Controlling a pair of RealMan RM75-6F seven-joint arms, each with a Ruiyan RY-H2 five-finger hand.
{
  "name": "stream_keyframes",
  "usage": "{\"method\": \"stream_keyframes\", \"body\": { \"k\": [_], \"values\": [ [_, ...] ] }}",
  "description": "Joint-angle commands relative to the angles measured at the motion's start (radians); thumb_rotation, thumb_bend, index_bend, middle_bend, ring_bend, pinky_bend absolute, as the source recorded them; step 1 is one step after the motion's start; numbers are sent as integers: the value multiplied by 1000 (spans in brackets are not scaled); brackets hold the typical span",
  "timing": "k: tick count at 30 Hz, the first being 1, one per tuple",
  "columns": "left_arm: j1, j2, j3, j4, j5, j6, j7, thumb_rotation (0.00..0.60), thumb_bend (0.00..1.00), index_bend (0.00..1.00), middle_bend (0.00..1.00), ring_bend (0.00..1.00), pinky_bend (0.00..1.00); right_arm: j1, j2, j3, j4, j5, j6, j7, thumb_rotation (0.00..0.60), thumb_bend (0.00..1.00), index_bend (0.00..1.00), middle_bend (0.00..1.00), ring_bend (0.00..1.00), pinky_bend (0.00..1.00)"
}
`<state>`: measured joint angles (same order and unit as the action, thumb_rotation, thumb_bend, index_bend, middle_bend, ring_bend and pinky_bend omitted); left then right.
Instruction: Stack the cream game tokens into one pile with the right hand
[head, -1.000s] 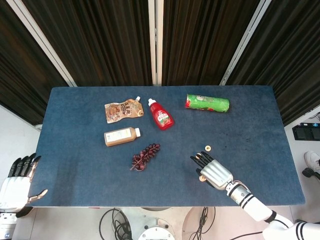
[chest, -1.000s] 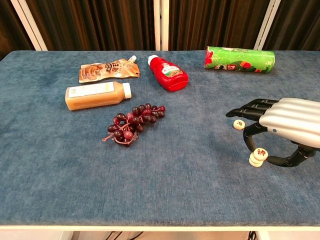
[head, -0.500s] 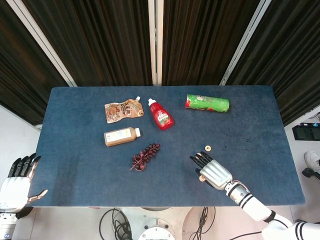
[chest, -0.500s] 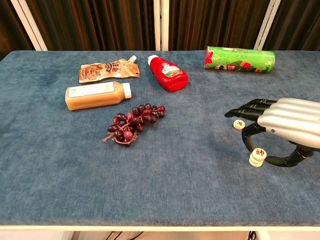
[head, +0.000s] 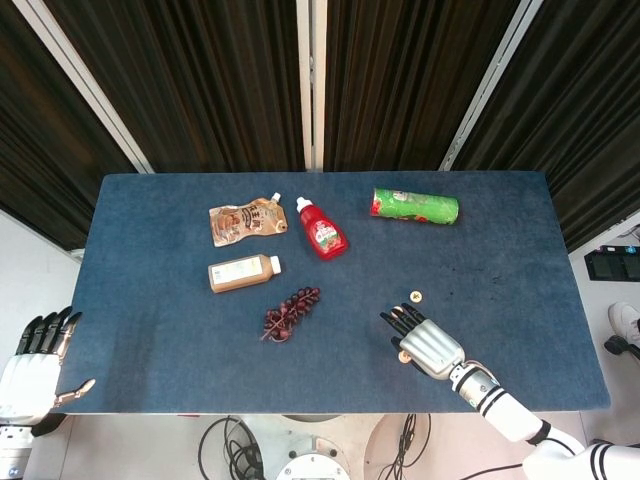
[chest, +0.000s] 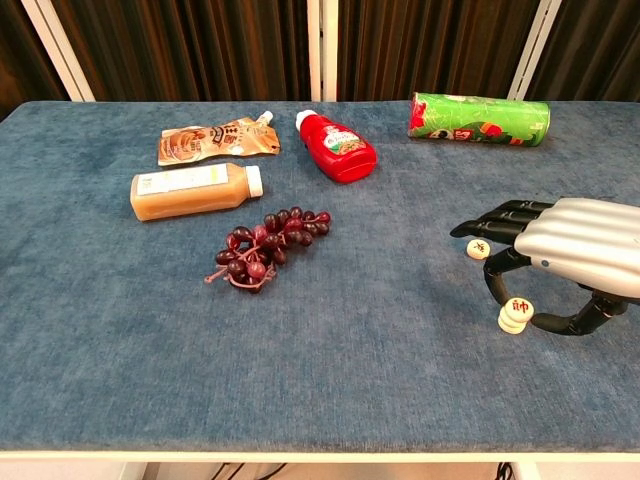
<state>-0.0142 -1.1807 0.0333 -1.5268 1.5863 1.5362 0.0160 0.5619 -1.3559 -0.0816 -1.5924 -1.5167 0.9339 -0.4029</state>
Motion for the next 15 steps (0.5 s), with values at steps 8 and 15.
{"method": "stream_keyframes", "body": {
  "k": [8, 15],
  "values": [
    [0, 1, 1, -2, 1, -1, -1, 600, 113, 0, 0, 0, 0, -1, 10, 1, -11, 4, -4, -3, 600, 267, 366, 1, 0, 0],
    [1, 6, 3, -6, 6, 3, -7, 600, 113, 0, 0, 0, 0, -9, 88, 20, -83, -15, 48, 74, 600, 250, 358, 0, 0, 0]
  ]
}}
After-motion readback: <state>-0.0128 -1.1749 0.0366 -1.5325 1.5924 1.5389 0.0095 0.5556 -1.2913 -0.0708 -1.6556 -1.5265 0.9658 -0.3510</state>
